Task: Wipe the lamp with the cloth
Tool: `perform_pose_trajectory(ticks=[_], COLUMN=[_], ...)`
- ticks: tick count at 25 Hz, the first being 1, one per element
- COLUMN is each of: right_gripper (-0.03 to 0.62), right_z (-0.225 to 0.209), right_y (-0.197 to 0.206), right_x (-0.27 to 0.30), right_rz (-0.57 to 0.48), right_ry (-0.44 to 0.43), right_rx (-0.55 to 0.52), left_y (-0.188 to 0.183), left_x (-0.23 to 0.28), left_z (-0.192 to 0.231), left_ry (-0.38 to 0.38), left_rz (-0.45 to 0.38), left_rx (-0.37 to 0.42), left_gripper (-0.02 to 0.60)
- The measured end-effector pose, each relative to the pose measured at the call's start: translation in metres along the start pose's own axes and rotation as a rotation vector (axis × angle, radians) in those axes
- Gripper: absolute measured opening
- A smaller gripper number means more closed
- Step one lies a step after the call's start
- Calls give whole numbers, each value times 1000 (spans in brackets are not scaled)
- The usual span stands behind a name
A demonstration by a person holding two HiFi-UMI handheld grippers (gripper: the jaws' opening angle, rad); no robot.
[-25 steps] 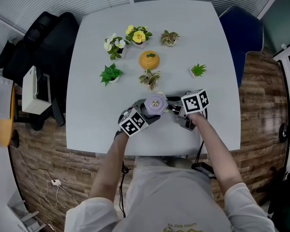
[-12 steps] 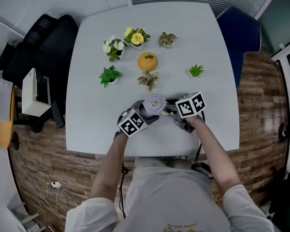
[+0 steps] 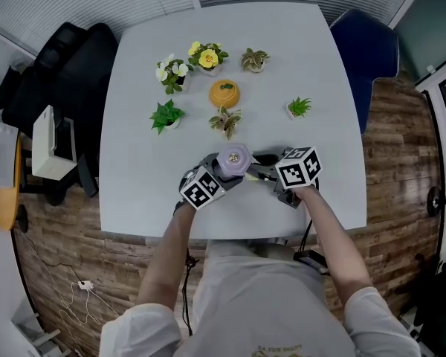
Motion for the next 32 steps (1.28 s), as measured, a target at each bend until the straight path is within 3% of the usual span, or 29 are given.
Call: perform_pose_trajectory(ticks=[4, 19, 32], right_gripper=[101, 99, 98], right_z=[3, -20, -11], right_y=[-1, 24, 23], right_x=[0, 16, 12], right_rz=[15, 153, 186], right_ry=[13, 133, 204], right_rx=[-51, -1, -38], left_y=[0, 2, 3], left_x=[0, 1, 1], left_z=[1, 2, 1], left_ry=[-4, -7, -1], left_rz=[-1, 2, 4], left_rx=[-4, -10, -8], left_gripper=[302, 302, 302])
Point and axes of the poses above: the fingertips, and each gripper's own axes: x forward along the fingers, z to its left, y out of its underside, the point moved 1 cm from there along -x, backward along the fingers, and after that the axes turned 14 degrees about -x, right-handed, at the moved point
